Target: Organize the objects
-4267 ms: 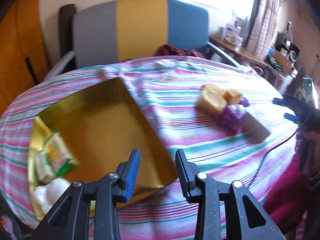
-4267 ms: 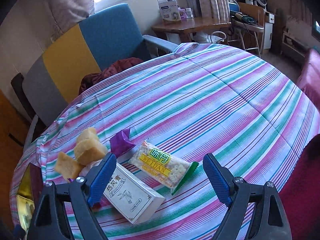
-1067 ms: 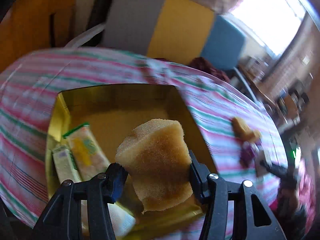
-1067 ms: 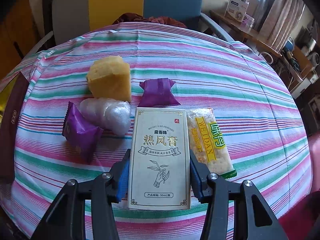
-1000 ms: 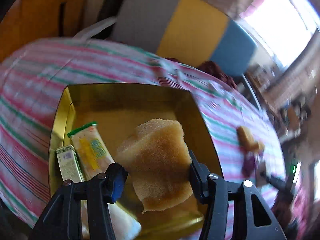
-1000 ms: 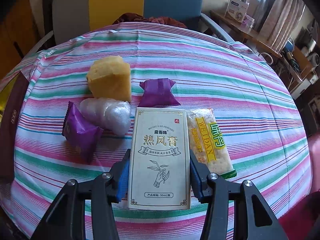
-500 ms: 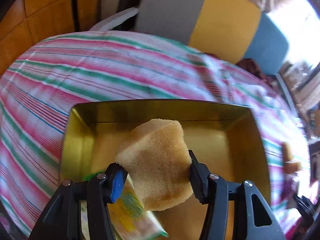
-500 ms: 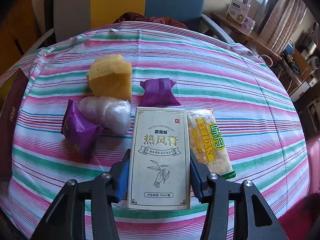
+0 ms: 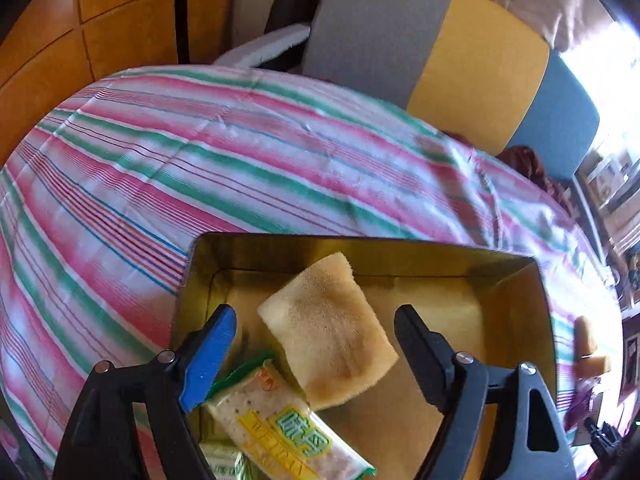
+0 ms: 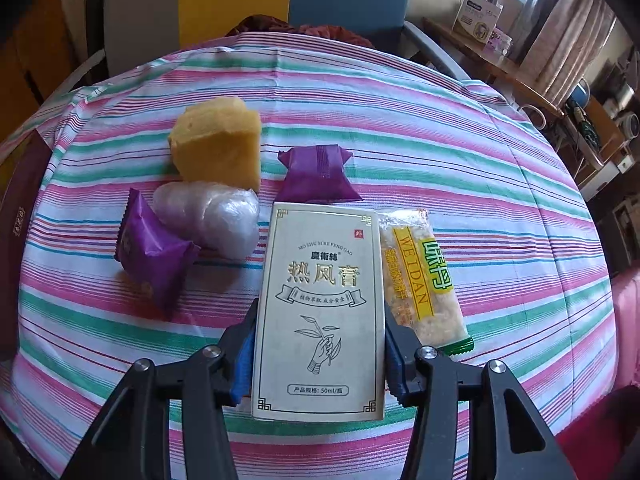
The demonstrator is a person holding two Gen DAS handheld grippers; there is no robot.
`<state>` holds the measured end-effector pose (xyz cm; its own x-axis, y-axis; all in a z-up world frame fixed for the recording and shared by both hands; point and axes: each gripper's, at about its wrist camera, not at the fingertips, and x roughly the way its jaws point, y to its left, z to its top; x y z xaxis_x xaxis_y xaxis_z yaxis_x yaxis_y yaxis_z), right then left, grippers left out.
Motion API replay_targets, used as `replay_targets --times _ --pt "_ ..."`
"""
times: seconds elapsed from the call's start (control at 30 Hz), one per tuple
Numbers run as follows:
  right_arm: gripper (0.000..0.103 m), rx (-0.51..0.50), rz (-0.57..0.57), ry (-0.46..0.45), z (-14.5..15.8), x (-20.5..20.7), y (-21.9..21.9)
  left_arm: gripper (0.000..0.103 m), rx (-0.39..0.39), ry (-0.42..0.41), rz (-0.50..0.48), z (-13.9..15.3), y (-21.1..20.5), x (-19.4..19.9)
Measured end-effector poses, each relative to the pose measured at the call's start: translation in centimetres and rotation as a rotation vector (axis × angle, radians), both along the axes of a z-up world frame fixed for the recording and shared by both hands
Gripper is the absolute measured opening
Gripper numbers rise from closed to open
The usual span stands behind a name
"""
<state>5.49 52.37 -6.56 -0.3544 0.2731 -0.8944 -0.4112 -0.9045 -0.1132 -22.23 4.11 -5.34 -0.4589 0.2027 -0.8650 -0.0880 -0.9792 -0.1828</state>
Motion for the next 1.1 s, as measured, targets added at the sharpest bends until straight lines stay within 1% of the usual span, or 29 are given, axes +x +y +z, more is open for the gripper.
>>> replay_targets --times 0.07,0.13,0.2,0.27,0.4,0.57,0.63,0.77,0.83,0.9,1.03,1.1 --pt "0.052 0.001 -0.001 0.002 0.0 0.0 0.0 0.082 -0.001 0.038 -0.001 1.3 -0.3 1.2" --pt "0.052 0.000 -0.002 0.001 0.0 0.0 -0.1 0.082 -0.018 0.080 0.008 2.6 -0.6 2.8" --pt "0.052 -0.007 -0.007 0.002 0.0 0.1 0.1 0.082 -0.042 0.123 0.005 3.7 -0.7 4.9" --pt "0.053 -0.029 -0.017 0.005 0.0 0.1 0.3 0.082 -0.080 0.182 -0.014 4.7 -0.4 7.8" --pt "0.053 -0.044 -0.034 0.015 0.2 0.2 0.6 0.082 -0.120 0.254 -0.075 5.5 0.6 12.4" --pt "0.053 -0.043 -0.041 0.044 0.7 0.5 0.7 0.082 -0.101 0.306 -0.148 6.0 1.9 16.8" --pt "0.053 -0.037 -0.037 0.042 0.7 0.5 0.7 0.081 -0.116 0.325 -0.155 6.0 2.6 18.0" --pt "0.052 -0.013 -0.020 0.041 0.7 0.4 0.2 0.080 -0.109 0.303 -0.166 5.7 3.6 19.2" --pt "0.052 -0.005 -0.014 0.041 0.7 0.3 0.0 0.074 -0.098 0.287 -0.169 5.4 3.9 19.5" --pt "0.052 -0.002 -0.012 0.041 0.7 0.4 0.0 0.072 -0.092 0.279 -0.183 5.2 4.2 19.8" --pt "0.052 0.005 -0.013 0.042 0.8 0.5 -0.1 0.072 -0.110 0.280 -0.193 5.1 4.7 20.5" --pt "0.052 0.010 -0.013 0.041 0.8 0.5 -0.1 0.072 -0.101 0.274 -0.195 5.1 4.7 20.6"
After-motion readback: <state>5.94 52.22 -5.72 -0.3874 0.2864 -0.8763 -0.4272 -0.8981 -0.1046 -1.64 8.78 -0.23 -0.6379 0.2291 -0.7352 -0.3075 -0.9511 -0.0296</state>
